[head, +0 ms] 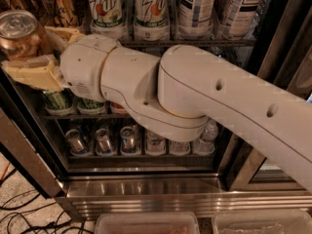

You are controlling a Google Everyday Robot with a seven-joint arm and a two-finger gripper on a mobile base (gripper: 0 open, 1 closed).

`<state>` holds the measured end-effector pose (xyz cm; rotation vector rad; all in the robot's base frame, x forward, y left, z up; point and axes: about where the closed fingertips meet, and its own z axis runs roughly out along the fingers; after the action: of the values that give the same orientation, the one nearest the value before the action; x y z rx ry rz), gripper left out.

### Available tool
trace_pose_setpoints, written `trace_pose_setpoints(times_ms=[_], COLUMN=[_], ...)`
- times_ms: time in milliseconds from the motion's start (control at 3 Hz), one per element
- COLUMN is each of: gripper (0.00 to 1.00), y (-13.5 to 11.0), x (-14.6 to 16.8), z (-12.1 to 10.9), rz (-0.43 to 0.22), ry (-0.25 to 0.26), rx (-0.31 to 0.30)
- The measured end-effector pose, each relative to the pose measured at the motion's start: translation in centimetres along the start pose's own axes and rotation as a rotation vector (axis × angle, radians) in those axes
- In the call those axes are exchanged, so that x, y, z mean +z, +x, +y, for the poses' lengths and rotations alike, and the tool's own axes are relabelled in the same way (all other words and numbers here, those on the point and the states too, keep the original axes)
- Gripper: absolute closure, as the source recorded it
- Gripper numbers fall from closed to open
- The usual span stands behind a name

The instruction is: Pick orange can from top shelf of fridge

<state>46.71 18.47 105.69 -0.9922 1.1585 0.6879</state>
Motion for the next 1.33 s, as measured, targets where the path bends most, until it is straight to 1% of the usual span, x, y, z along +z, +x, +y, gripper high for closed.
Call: trace_pose_setpoints(times_ms=[333,667,1000,1333], gripper=[1.00,1.00,1.00,1.00], y=[0.2,0.6,1.4,2.7], x=[-2.1,-3.9,-5.4,-6.3], z=[0.3,0.3,-0.2,-1.2], rz=[0.015,0.032,0.062,0.099], ry=[-0.030,-0.035,0.000,0.021], rx=[0.019,0.038,0.065,0.092])
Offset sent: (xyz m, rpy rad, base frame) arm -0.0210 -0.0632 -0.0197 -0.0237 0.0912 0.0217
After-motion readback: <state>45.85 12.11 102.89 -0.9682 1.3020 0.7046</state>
